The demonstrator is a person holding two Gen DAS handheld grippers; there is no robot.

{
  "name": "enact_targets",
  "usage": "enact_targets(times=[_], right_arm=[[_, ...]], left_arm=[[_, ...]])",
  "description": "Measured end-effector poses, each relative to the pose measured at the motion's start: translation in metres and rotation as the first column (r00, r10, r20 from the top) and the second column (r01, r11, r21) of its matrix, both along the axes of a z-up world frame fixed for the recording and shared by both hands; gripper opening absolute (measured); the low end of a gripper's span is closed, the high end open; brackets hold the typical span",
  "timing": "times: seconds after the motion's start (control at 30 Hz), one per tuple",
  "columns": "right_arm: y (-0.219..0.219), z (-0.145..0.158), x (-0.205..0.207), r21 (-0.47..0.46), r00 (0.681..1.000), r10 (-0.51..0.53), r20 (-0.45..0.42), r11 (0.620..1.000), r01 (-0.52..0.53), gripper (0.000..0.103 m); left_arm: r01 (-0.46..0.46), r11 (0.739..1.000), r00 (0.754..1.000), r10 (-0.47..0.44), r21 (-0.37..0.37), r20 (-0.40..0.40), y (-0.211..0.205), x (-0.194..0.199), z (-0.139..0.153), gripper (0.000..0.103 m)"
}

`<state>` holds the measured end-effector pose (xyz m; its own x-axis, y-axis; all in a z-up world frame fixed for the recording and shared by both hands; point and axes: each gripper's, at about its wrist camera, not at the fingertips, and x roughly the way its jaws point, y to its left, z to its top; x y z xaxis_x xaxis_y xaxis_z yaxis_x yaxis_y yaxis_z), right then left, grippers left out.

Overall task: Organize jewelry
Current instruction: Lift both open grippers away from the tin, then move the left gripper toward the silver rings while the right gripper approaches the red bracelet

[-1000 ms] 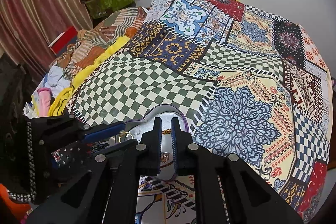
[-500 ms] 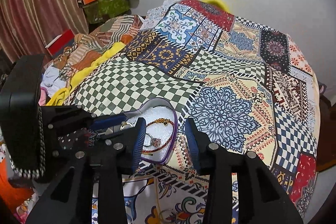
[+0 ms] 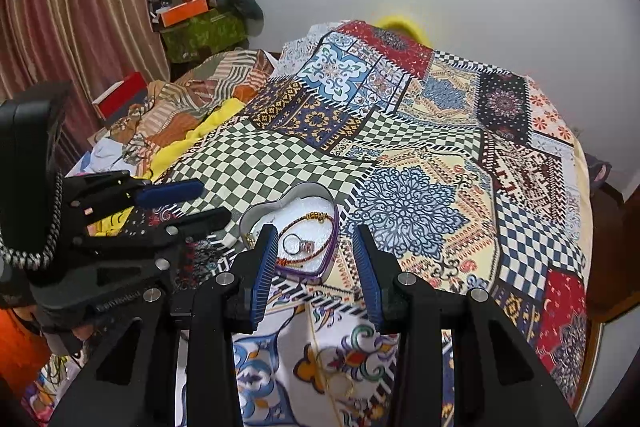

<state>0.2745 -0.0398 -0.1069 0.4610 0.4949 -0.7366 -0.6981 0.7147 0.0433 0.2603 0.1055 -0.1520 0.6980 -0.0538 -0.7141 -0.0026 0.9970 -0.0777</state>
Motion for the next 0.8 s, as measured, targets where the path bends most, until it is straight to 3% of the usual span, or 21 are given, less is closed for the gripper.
enact_targets(times=[0.43, 0.8], right_arm=[[-0.049, 0.016, -0.033, 0.023, 0.997, -0.059, 0.058, 0.998, 0.058, 0.035], [-0.109, 0.006, -0.037, 0.026, 0.987, -0.159, 0.036, 0.987, 0.158, 0.035]], left_arm=[[0.040, 0.999, 0.998, -0.040, 0.004, 0.046, -0.035, -0.042, 0.033, 0.037], [0.130, 0.992, 0.992, -0.130, 0.003, -0.005, -0.087, -0.048, 0.013, 0.037]])
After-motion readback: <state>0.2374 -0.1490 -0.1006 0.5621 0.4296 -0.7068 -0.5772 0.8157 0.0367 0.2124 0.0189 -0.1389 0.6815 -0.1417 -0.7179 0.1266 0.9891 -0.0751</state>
